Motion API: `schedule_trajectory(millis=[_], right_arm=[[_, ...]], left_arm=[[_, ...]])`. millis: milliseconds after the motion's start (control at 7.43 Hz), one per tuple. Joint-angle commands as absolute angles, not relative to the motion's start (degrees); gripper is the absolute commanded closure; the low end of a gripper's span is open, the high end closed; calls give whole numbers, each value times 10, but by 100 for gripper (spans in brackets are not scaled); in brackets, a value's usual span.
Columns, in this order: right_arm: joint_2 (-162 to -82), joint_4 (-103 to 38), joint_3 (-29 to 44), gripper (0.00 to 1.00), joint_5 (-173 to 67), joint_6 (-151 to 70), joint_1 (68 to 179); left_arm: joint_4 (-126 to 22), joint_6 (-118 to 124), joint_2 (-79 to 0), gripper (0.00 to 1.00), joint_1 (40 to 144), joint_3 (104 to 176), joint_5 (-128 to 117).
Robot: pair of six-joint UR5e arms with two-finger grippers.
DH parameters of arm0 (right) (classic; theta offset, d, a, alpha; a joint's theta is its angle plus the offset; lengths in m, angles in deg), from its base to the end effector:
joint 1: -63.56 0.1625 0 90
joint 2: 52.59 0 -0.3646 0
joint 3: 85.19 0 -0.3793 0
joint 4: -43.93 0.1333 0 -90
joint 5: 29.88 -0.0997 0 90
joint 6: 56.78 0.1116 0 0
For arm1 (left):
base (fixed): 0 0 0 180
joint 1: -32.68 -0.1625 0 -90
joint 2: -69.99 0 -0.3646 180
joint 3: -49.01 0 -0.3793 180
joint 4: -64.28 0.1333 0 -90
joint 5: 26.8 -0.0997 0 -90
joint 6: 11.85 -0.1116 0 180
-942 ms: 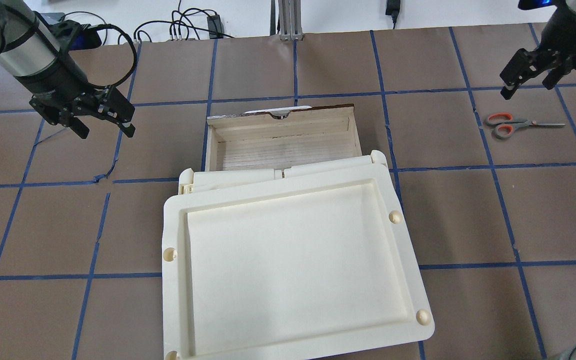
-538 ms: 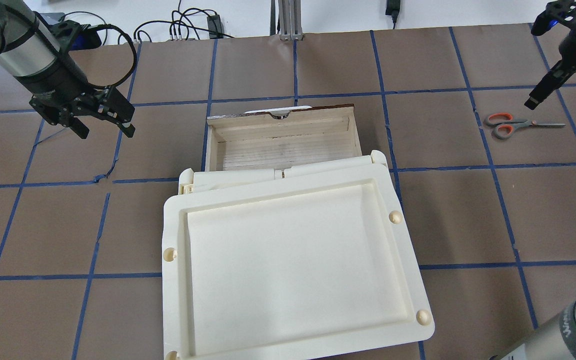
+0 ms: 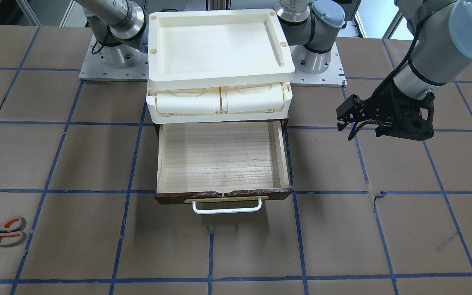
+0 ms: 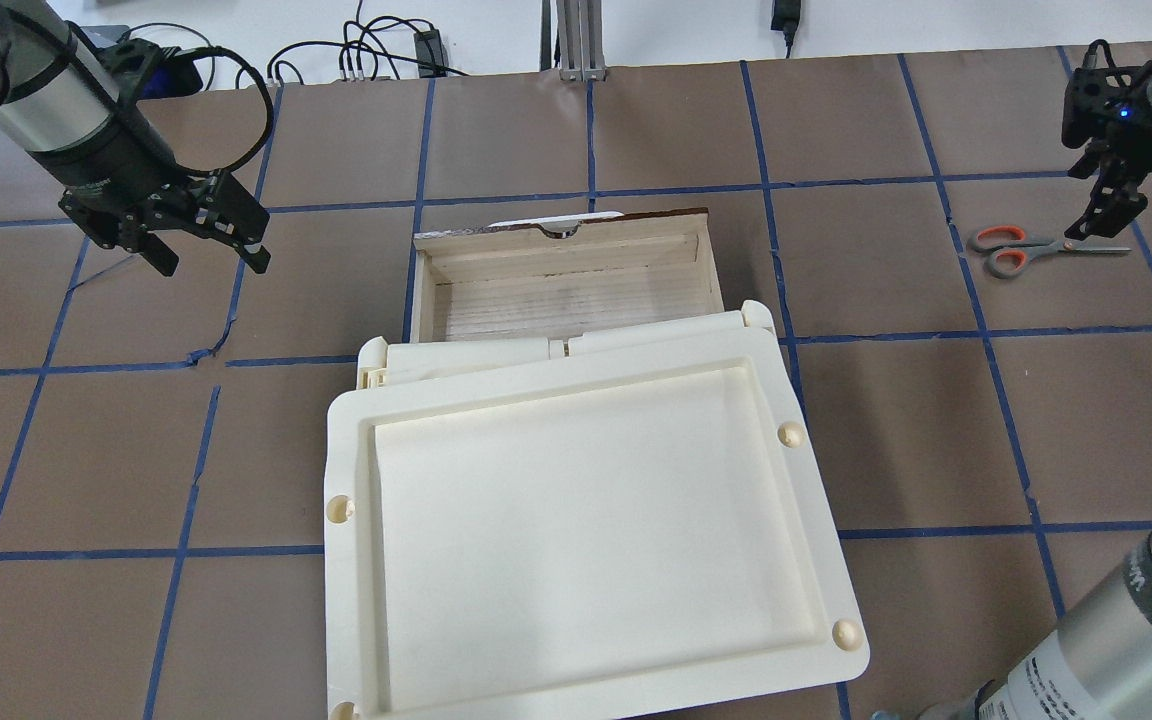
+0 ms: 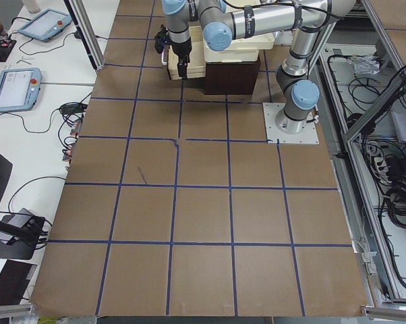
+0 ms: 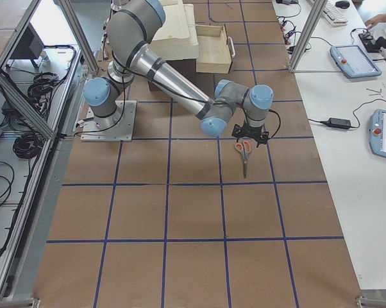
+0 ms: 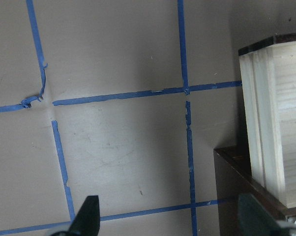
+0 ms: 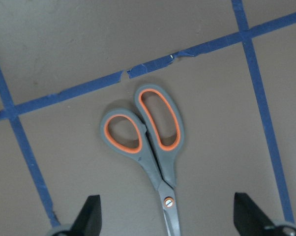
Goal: Put scissors in drawer and close it
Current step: 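Close the right gripper on the scissors blades and lift them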
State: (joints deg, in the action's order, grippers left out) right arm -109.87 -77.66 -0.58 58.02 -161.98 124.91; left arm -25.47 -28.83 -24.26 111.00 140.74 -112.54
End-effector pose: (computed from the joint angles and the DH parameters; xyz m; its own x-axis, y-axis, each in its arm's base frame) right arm -0.1871 -0.6290 0.1913 -0.2311 -0.9695 0.0813 -0.9729 0.2306 -0.0158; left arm -0.0390 -0.5108 0.3659 -0.9914 0.0845 0.0998 0.0921 0.9930 0.0739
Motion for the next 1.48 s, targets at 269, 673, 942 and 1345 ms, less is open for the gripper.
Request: schedule_trajectory(millis=[269, 673, 942, 1345], right_arm=[[-1063, -851, 31, 5, 578, -1784, 1241], [-1054, -854, 38, 6, 562, -1786, 1224], [-1051, -868, 37, 8, 560, -1787, 1224], [-1044, -870, 35, 24, 560, -1787, 1224]], left_arm=[[-254, -289, -241, 0, 1112, 1407, -1125], [-254, -288, -241, 0, 1113, 1407, -1125], [-254, -289, -241, 0, 1113, 1407, -1125], [-254, -289, -241, 0, 1113, 1407, -1125]])
